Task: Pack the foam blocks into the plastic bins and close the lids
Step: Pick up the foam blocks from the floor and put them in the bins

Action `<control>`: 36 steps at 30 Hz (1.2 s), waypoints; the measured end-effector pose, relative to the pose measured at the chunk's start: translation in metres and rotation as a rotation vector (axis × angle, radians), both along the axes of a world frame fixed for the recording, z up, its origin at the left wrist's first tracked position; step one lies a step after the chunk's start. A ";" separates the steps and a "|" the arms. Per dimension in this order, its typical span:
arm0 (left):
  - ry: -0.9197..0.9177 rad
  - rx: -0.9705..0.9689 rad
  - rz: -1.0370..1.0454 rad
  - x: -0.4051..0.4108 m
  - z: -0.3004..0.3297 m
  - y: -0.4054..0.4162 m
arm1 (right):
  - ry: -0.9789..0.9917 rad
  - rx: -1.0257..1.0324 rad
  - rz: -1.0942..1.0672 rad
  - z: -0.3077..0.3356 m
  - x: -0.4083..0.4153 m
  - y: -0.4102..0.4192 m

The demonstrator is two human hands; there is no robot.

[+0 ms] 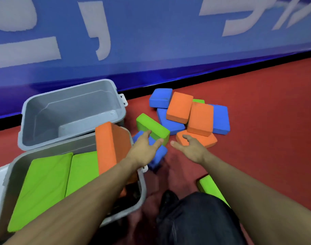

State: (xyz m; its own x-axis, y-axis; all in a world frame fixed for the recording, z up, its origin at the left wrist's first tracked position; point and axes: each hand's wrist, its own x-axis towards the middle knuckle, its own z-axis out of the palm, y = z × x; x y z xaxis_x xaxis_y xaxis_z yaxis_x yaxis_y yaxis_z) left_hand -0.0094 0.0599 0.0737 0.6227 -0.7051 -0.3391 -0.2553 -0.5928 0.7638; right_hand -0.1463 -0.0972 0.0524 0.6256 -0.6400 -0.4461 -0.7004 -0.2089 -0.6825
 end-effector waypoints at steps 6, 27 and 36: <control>0.277 0.125 0.170 -0.040 -0.079 -0.074 | 0.117 0.062 -0.167 -0.060 -0.077 -0.055; 0.631 0.124 1.064 -0.007 -0.298 -0.111 | 0.828 -0.101 -0.322 -0.265 -0.145 -0.104; 0.717 0.083 1.166 -0.001 -0.309 -0.128 | 0.658 -0.188 -0.323 -0.254 -0.146 -0.095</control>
State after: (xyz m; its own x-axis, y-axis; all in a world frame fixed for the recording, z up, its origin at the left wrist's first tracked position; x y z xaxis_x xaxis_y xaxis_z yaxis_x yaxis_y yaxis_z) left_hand -0.0108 -0.0677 -0.2353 0.5075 0.1396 -0.8503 0.8504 -0.2399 0.4682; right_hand -0.2927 -0.1919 -0.2017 0.0362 -0.8483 -0.5283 -0.9972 0.0043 -0.0753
